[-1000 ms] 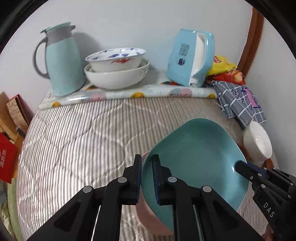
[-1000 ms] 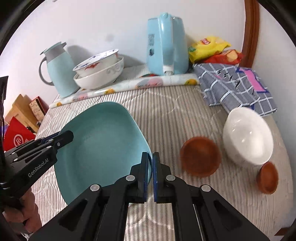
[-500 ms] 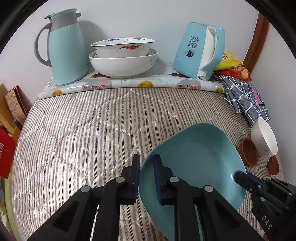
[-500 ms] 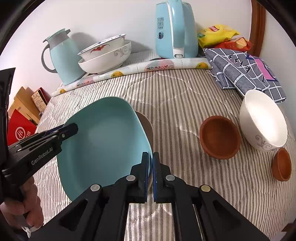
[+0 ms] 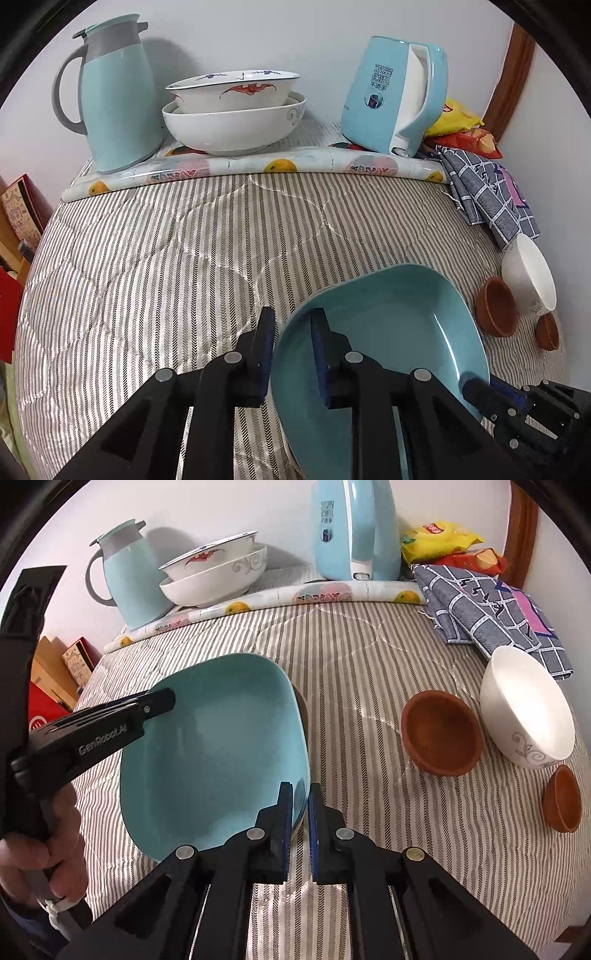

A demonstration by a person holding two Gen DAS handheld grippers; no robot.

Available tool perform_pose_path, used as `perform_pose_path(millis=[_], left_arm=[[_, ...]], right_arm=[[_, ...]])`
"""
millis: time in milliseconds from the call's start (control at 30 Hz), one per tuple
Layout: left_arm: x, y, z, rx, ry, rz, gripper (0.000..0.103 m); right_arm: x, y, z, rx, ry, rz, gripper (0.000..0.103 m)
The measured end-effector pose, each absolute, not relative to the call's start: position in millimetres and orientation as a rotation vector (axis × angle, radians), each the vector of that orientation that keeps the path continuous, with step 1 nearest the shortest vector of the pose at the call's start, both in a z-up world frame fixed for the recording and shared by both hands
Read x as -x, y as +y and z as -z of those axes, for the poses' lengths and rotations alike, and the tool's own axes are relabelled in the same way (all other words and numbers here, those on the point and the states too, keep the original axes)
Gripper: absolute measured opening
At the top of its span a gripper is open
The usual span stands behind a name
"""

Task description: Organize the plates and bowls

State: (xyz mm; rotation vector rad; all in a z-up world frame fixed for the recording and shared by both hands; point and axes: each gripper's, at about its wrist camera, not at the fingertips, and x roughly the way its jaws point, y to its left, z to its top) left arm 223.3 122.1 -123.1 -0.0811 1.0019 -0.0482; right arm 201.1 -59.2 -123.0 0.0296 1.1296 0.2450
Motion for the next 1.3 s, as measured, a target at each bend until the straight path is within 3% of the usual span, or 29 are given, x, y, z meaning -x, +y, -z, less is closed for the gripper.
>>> perform_pose_path(millis=[600, 700, 900, 1133, 1300], left_arm=[[-214, 127, 113, 0.056, 0.989, 0.004, 0.02], [-210, 126, 111, 0.059, 0.987, -0.003, 0.026], [-200, 117, 100, 0.085, 0.965, 0.018, 0.027], [-188, 94, 76, 0.102, 0.907, 0.035, 0.027], [-182, 73, 61, 0.105, 0.867, 0.039, 0.035]], right_arm=[[-187, -55, 125, -0.018, 1.146, -0.301, 0.018], [-184, -58, 122, -0.013, 1.133, -0.304, 0.018], [-180, -70, 111, -0.024, 1.092, -0.303, 0.019], [-175, -101, 86, -0.009, 0.994, -0.241, 0.043], [-170, -135, 64, -0.024, 0.912, -0.192, 0.047]])
